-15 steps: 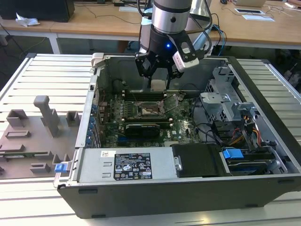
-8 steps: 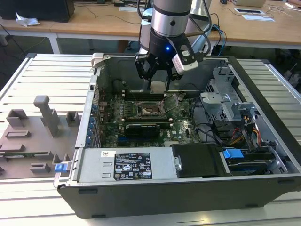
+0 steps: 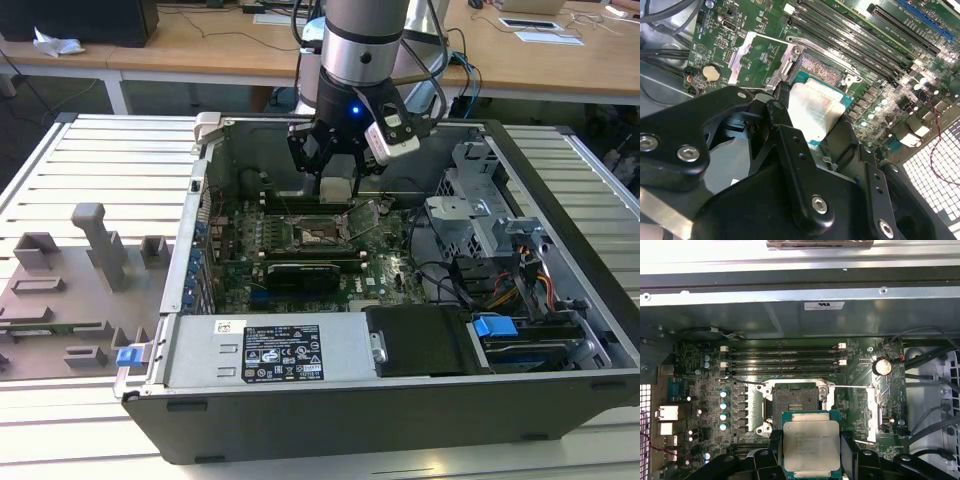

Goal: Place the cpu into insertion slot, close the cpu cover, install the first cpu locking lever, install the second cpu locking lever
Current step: 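Place the cpu into insertion slot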

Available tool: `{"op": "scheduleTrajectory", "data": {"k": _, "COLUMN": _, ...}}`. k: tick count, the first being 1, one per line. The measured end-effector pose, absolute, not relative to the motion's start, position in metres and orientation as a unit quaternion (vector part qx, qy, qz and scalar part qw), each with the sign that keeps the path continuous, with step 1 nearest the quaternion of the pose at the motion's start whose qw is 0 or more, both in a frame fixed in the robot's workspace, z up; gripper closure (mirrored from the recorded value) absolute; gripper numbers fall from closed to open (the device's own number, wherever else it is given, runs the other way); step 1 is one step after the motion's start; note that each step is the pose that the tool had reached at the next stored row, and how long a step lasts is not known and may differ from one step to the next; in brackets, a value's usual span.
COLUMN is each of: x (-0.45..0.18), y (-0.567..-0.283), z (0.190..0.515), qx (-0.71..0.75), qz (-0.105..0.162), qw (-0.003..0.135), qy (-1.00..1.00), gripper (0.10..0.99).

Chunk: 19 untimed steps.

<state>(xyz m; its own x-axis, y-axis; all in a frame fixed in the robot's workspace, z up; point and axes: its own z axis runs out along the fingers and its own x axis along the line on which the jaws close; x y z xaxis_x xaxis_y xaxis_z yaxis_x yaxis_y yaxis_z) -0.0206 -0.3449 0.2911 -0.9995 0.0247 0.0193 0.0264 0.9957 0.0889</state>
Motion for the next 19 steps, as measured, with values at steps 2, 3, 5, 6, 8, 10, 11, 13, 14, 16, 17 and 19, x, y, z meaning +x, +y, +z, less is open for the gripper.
{"op": "scheduleTrajectory", "data": {"k": 2, "x": -0.021, "y": -0.345, "z": 0.29, "qx": -0.013, "qz": -0.045, "qw": 0.009, "qy": -0.999, "gripper": 0.541}}
{"op": "scheduleTrajectory", "data": {"k": 3, "x": -0.021, "y": -0.345, "z": 0.289, "qx": -0.013, "qz": -0.045, "qw": 0.009, "qy": -0.999, "gripper": 0.541}}
{"op": "scheduleTrajectory", "data": {"k": 5, "x": -0.021, "y": -0.345, "z": 0.287, "qx": -0.013, "qz": -0.045, "qw": 0.009, "qy": -0.999, "gripper": 0.541}}
{"op": "scheduleTrajectory", "data": {"k": 6, "x": -0.021, "y": -0.345, "z": 0.287, "qx": -0.013, "qz": -0.045, "qw": 0.009, "qy": -0.999, "gripper": 0.541}}
{"op": "scheduleTrajectory", "data": {"k": 8, "x": -0.021, "y": -0.345, "z": 0.285, "qx": -0.013, "qz": -0.045, "qw": 0.009, "qy": -0.999, "gripper": 0.541}}
{"op": "scheduleTrajectory", "data": {"k": 10, "x": -0.021, "y": -0.345, "z": 0.284, "qx": -0.013, "qz": -0.045, "qw": 0.009, "qy": -0.999, "gripper": 0.541}}
{"op": "scheduleTrajectory", "data": {"k": 11, "x": -0.021, "y": -0.345, "z": 0.283, "qx": -0.013, "qz": -0.045, "qw": 0.009, "qy": -0.999, "gripper": 0.541}}
{"op": "scheduleTrajectory", "data": {"k": 13, "x": -0.021, "y": -0.345, "z": 0.279, "qx": -0.013, "qz": -0.045, "qw": 0.009, "qy": -0.999, "gripper": 0.541}}
{"op": "scheduleTrajectory", "data": {"k": 14, "x": -0.021, "y": -0.345, "z": 0.276, "qx": -0.013, "qz": -0.045, "qw": 0.009, "qy": -0.999, "gripper": 0.541}}
{"op": "scheduleTrajectory", "data": {"k": 16, "x": -0.021, "y": -0.344, "z": 0.273, "qx": -0.013, "qz": -0.043, "qw": 0.009, "qy": -0.999, "gripper": 0.541}}
{"op": "scheduleTrajectory", "data": {"k": 17, "x": -0.021, "y": -0.342, "z": 0.271, "qx": -0.013, "qz": -0.038, "qw": 0.009, "qy": -0.999, "gripper": 0.541}}
{"op": "scheduleTrajectory", "data": {"k": 19, "x": -0.021, "y": -0.337, "z": 0.27, "qx": -0.013, "qz": -0.031, "qw": 0.009, "qy": -0.999, "gripper": 0.541}}
